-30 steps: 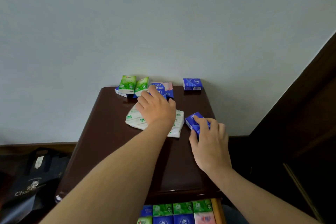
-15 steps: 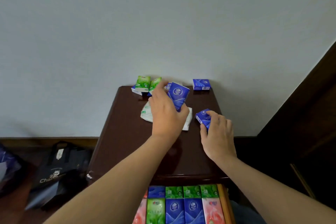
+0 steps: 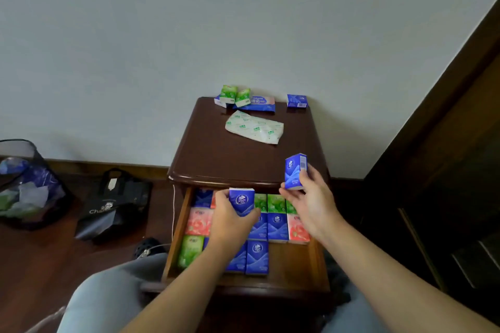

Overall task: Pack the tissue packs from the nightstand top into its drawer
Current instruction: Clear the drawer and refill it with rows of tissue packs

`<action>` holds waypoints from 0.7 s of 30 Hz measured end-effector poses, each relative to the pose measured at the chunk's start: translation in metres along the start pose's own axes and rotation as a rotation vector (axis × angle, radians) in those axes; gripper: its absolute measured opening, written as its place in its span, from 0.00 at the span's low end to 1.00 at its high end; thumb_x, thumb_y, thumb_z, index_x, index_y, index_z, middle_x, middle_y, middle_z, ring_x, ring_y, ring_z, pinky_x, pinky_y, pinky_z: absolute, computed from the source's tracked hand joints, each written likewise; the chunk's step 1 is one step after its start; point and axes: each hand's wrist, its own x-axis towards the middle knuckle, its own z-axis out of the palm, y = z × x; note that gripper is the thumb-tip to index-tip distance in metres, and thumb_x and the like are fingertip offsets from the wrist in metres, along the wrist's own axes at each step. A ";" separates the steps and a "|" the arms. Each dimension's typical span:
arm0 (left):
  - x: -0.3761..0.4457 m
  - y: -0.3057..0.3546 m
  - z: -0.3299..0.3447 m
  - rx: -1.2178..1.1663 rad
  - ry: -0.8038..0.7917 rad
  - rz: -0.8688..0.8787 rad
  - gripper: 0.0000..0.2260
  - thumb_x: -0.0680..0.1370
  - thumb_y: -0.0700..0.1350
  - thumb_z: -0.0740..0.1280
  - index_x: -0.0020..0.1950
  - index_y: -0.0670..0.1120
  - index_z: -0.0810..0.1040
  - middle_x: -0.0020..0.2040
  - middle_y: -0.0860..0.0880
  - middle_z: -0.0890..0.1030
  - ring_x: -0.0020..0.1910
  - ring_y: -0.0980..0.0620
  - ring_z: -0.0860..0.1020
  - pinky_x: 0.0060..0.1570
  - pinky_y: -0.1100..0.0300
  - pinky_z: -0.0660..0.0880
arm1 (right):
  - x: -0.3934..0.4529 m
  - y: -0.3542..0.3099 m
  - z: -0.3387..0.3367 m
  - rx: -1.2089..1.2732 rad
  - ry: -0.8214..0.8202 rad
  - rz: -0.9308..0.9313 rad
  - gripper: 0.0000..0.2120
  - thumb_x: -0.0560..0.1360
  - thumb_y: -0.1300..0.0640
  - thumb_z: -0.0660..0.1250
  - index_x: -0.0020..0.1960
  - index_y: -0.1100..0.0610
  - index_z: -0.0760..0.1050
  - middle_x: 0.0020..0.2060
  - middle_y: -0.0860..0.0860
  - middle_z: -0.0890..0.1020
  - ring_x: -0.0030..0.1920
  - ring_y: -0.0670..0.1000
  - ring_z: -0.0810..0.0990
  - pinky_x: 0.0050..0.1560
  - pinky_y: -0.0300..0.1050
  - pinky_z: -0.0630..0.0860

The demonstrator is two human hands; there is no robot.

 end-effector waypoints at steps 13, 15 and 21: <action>-0.049 -0.057 -0.026 0.162 -0.143 0.016 0.27 0.75 0.38 0.77 0.64 0.59 0.69 0.53 0.60 0.78 0.46 0.69 0.81 0.37 0.72 0.77 | -0.071 0.088 -0.052 -0.794 0.087 0.100 0.14 0.80 0.53 0.72 0.63 0.56 0.78 0.51 0.50 0.86 0.50 0.50 0.86 0.52 0.54 0.85; -0.050 -0.059 -0.027 0.168 -0.150 0.013 0.25 0.77 0.39 0.75 0.65 0.59 0.69 0.55 0.59 0.79 0.49 0.66 0.81 0.35 0.74 0.76 | -0.069 0.090 -0.050 -0.995 0.129 0.121 0.14 0.80 0.53 0.71 0.63 0.56 0.77 0.54 0.51 0.85 0.53 0.52 0.85 0.57 0.54 0.83; -0.052 -0.063 -0.026 0.170 -0.118 0.040 0.19 0.80 0.45 0.72 0.65 0.61 0.69 0.58 0.57 0.81 0.51 0.61 0.82 0.39 0.68 0.80 | -0.057 0.095 -0.046 -1.210 0.178 0.254 0.06 0.80 0.61 0.64 0.56 0.58 0.75 0.53 0.57 0.84 0.51 0.58 0.84 0.49 0.50 0.83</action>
